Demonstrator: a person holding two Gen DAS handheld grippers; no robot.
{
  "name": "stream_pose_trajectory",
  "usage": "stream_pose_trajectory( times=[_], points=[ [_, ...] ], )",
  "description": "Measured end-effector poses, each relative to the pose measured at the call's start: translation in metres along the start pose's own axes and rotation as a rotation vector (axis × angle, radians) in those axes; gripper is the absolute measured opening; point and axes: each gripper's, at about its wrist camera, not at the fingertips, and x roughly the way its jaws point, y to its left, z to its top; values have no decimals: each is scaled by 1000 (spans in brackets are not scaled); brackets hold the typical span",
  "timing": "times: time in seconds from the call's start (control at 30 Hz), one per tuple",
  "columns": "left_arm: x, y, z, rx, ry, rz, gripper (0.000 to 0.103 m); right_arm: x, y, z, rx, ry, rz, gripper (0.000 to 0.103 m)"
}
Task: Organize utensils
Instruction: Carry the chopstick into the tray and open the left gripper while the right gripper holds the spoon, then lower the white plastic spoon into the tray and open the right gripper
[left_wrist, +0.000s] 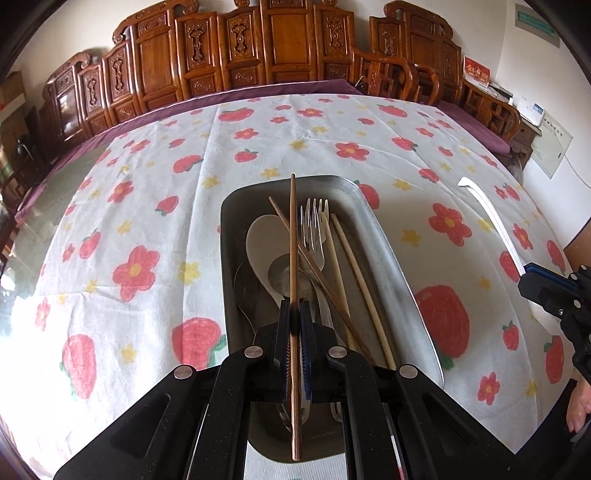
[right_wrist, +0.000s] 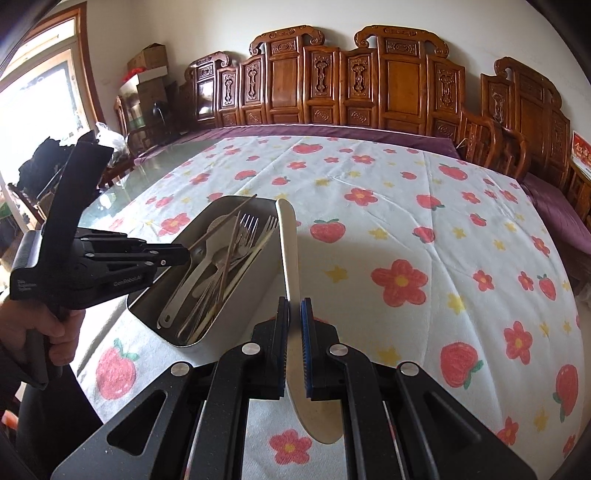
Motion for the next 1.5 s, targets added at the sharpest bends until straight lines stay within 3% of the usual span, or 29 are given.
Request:
stream_pose_trajectory(
  times=[0.57,0.77,0.9,1.5],
  points=[
    [14,-2,-6,24,30,-53,4,13,21,5,-21,26,3,8],
    [-1,9,-5,-7,-1,-58,6,17,33,14,-25,28,16,8],
    [-17,19,-4,-12,-39,-45,18,23,44,22,-15,30,41,8],
    [-59,72,3,-67,-120,6,19,82,75,48,96,96,139,8]
  ],
)
